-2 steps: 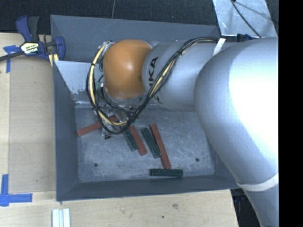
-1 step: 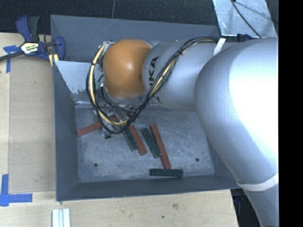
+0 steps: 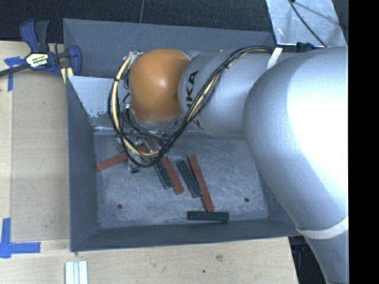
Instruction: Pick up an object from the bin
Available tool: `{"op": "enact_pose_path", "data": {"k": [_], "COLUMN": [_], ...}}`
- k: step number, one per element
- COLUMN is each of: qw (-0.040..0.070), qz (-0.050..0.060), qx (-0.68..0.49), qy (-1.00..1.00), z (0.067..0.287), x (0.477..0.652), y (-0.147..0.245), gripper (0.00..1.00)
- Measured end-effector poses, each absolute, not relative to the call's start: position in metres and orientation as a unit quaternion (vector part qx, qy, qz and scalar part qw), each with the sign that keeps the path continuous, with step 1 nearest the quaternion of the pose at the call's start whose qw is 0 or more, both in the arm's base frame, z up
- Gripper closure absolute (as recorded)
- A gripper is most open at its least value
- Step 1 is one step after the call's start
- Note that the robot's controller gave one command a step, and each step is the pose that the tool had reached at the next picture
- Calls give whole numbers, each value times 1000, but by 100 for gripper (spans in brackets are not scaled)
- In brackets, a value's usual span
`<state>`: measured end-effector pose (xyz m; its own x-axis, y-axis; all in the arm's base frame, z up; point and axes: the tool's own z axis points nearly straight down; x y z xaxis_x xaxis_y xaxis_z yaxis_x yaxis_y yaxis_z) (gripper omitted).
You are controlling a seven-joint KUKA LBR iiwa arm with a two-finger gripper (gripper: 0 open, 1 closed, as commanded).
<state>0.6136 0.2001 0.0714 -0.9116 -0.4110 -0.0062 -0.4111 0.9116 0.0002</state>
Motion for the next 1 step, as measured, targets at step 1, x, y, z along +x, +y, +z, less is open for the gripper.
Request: {"op": "enact_pose_path", "data": {"k": [1], "qw": [1], "qz": [1], "qx": [-209], "qy": [978], "z": [76], "x": [613], "y": [200], "gripper": [100]}}
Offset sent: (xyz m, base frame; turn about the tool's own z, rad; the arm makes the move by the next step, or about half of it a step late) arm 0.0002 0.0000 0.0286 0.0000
